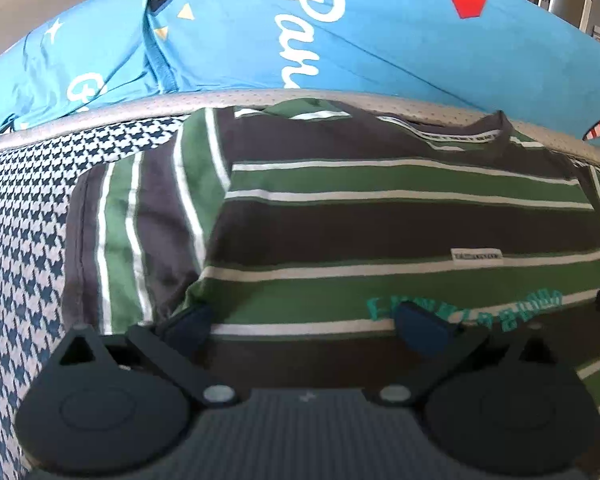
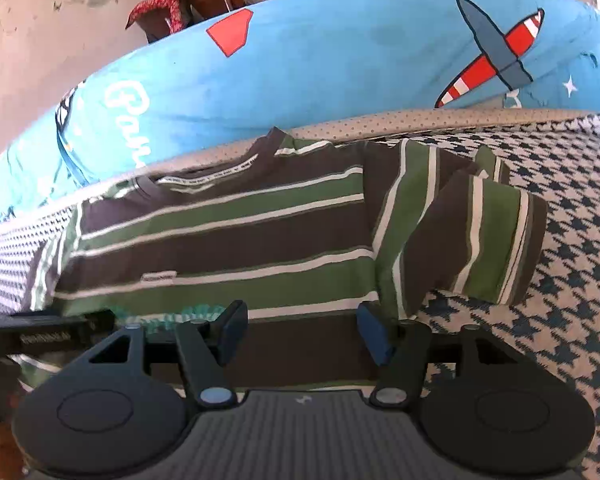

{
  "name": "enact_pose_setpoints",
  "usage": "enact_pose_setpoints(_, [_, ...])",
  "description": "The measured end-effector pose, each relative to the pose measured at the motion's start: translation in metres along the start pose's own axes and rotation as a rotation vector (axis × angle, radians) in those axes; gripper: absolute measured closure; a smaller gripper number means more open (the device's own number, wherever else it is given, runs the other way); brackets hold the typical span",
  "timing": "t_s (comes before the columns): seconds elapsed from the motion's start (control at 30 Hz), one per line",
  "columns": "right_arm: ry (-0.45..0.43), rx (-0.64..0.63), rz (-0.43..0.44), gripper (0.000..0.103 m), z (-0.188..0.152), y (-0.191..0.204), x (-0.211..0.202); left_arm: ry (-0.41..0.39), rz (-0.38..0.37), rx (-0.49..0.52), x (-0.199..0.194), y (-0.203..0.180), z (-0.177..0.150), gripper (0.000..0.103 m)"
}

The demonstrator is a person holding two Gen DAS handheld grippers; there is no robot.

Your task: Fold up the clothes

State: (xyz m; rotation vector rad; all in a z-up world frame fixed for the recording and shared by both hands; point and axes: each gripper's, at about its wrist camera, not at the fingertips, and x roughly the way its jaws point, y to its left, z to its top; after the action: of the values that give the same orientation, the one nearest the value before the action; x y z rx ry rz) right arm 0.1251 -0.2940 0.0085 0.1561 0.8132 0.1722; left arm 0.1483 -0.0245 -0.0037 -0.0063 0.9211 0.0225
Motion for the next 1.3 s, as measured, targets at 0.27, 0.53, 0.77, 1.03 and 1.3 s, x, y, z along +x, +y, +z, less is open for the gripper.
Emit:
enact_pose_setpoints(0.27, [-0.042, 0.013, 0.045, 0.047, 0.006, -0.008, -0.016, 0.001, 0.032, -0.016, -0.004, 0.002, -0.002, 0.000])
enact_pose_setpoints(0.53, [-0.210, 0.055, 0.021, 0.047, 0.030, -0.035, -0.048, 0.010, 0.047, -0.019, -0.008, -0.002, -0.003, 0.000])
enact_pose_setpoints(0.77, [-0.232, 0.204, -0.137, 0.047, 0.042, -0.081, -0.033, -0.005, 0.045, 0.021, -0.013, -0.013, -0.006, 0.000])
enact_pose_setpoints(1.03, [-0.237, 0.315, -0.184, 0.047, 0.051, -0.111, -0.015, 0.005, 0.023, 0.043, -0.012, -0.023, -0.011, 0.000])
enact_pose_setpoints(1.3, [-0.196, 0.318, -0.211, 0.049, 0.055, -0.116, 0.015, 0.008, 0.011, 0.031, -0.010, -0.022, -0.011, 0.000])
